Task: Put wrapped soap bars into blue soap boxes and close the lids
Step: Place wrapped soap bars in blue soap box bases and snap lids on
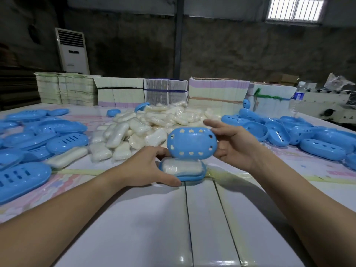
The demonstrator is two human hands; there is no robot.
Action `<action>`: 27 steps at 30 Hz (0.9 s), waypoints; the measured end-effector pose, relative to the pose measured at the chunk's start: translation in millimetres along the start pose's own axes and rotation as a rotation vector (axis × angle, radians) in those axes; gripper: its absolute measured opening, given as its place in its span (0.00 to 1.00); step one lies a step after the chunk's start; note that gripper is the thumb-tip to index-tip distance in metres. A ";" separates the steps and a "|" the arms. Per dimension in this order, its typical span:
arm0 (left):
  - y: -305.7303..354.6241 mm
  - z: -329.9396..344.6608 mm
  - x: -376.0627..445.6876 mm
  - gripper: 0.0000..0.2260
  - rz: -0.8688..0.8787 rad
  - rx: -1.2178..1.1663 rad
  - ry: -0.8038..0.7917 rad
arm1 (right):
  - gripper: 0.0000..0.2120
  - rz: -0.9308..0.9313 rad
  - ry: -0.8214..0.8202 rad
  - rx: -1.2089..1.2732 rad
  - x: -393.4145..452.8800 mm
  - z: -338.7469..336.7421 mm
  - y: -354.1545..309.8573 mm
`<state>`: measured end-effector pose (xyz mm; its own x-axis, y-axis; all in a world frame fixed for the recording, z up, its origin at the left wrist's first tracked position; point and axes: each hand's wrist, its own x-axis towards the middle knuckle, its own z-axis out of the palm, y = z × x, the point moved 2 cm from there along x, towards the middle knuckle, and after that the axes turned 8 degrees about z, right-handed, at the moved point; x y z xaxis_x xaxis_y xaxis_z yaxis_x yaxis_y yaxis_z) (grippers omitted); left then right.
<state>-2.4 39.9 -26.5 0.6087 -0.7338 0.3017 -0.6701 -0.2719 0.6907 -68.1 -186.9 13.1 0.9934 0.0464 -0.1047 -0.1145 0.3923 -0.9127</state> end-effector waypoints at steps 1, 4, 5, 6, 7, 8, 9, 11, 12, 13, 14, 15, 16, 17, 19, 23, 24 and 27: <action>0.4 0.2 0.0 0.26 0.007 0.000 -0.025 | 0.12 0.031 0.048 -0.048 2.3 -1.9 3.0; 0.8 -0.8 0.7 0.23 -0.014 -0.030 -0.072 | 0.10 0.073 0.208 -0.352 8.6 -5.4 12.4; 0.9 -1.7 1.1 0.23 -0.025 -0.042 -0.077 | 0.10 0.057 0.243 -0.465 9.9 -5.4 15.3; 0.7 -2.5 1.7 0.23 -0.034 -0.055 -0.075 | 0.10 0.033 0.260 -0.555 11.0 -4.3 18.3; 0.6 -3.2 2.4 0.25 -0.041 -0.069 -0.065 | 0.10 0.008 0.265 -0.626 11.0 -2.5 20.7; 0.4 -4.0 3.1 0.26 -0.047 -0.080 -0.048 | 0.10 -0.015 0.260 -0.686 10.6 0.5 22.6; 0.1 -4.9 3.4 0.28 -0.054 -0.090 -0.029 | 0.10 -0.034 0.238 -0.745 9.4 4.3 23.9; -1.3 -5.2 3.6 0.30 -0.070 -0.132 -0.003 | 0.09 -0.079 0.154 -0.910 6.8 10.6 24.0; -2.0 -5.0 3.6 0.30 -0.071 -0.153 0.005 | 0.09 -0.095 0.115 -1.011 5.7 12.6 23.0; -2.4 -5.0 3.9 0.30 -0.067 -0.162 0.014 | 0.14 -0.102 0.087 -1.115 4.2 13.7 21.9; -2.6 -4.8 4.0 0.29 -0.061 -0.162 0.027 | 0.20 -0.107 0.069 -1.208 2.7 14.4 21.0; -2.8 -4.8 4.3 0.29 -0.053 -0.156 0.044 | 0.24 -0.116 0.055 -1.283 2.2 14.3 20.6; -3.2 -4.8 4.3 0.31 -0.047 -0.146 0.064 | 0.26 -0.130 0.039 -1.324 2.1 14.6 21.0; -3.5 -4.9 4.1 0.33 -0.046 -0.133 0.084 | 0.27 -0.144 0.025 -1.344 2.7 14.3 21.9; -4.6 -5.1 3.7 0.36 -0.045 -0.115 0.114 | 0.29 -0.154 0.024 -1.359 3.8 12.9 23.3; -5.8 -6.0 3.7 0.36 -0.036 -0.093 0.131 | 0.27 -0.164 0.035 -1.363 4.7 11.1 21.6; -5.9 -5.9 3.9 0.35 -0.032 -0.089 0.135 | 0.27 -0.172 0.039 -1.365 4.2 11.9 21.5; -5.1 -4.9 4.1 0.32 -0.018 -0.093 0.151 | 0.28 -0.211 0.039 -1.349 3.2 13.8 22.0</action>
<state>5.6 41.4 -25.6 0.6819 -0.6258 0.3786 -0.6205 -0.2208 0.7525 -67.5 -165.4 -1.9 0.9936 0.0631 0.0932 0.1058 -0.8054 -0.5832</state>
